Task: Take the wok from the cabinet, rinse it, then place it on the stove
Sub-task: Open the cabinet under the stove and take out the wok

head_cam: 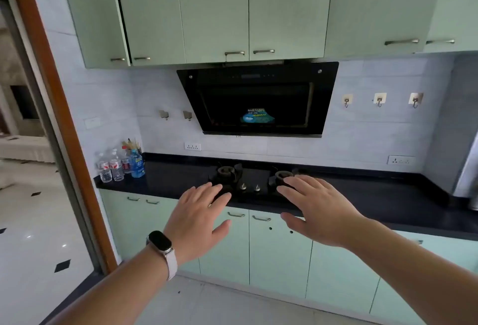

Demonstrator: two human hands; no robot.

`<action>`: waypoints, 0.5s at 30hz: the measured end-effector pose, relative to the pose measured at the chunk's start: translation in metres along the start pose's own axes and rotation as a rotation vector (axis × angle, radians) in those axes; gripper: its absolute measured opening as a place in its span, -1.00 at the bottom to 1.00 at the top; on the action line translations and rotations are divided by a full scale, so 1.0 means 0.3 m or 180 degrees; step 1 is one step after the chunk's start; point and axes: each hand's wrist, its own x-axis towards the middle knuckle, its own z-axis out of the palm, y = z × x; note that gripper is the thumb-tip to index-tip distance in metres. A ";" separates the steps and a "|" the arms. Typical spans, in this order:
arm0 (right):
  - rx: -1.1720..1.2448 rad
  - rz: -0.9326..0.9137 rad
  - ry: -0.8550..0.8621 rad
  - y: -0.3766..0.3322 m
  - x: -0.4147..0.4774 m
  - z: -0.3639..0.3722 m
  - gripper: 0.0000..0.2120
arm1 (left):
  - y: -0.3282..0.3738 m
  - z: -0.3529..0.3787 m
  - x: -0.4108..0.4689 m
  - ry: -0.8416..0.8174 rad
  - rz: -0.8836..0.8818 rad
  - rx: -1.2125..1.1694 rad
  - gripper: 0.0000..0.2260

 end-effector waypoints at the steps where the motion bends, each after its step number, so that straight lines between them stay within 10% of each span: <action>1: -0.0039 -0.0018 -0.0063 -0.009 0.008 0.006 -0.41 | -0.012 0.004 -0.002 -0.0062 0.0009 -0.0007 -0.53; 15: 0.0074 0.0119 -0.0197 -0.211 0.093 0.174 -0.45 | -0.193 0.152 -0.074 -0.0076 0.0162 -0.0197 -0.54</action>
